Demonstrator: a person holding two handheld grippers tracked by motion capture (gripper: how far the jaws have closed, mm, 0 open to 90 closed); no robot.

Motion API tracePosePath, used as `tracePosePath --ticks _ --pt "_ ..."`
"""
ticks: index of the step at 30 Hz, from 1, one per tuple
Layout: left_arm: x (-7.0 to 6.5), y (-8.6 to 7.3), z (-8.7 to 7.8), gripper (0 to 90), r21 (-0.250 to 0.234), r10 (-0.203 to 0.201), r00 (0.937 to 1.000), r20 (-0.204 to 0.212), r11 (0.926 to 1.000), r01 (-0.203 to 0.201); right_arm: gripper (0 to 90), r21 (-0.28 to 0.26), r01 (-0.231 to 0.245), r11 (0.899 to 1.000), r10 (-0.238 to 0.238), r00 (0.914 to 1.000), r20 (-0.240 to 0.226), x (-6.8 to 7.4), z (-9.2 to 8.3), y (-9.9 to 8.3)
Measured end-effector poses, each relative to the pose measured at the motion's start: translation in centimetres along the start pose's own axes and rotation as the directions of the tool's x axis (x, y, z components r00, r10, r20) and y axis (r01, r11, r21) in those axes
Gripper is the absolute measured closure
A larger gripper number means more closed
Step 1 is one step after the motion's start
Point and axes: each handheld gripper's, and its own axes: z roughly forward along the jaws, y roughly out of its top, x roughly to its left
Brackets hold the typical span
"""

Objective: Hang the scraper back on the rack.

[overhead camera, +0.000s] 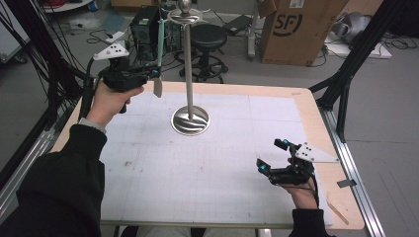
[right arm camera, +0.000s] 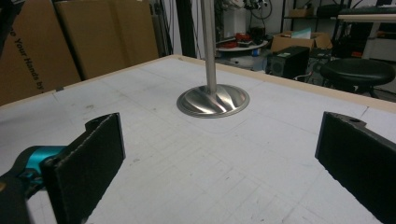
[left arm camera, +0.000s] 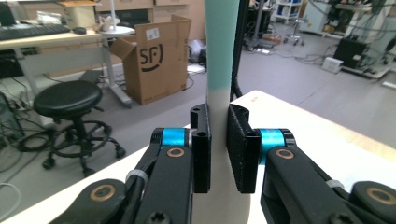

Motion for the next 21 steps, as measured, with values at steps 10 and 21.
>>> tracePosePath --ticks 10,21 --pt "-0.5 -0.4 0.8 78.1 0.001 0.005 0.9998 -0.02 1.0 -0.005 0.3 -0.004 -0.002 1.0 0.002 1.0 -0.002 0.1 -0.1 0.0" --pt "0.3 -2.4 -0.2 64.4 0.0 -0.033 0.9993 -0.019 0.9994 0.033 0.3 0.0 -0.001 1.0 0.001 1.0 -0.002 0.1 -0.1 0.0"
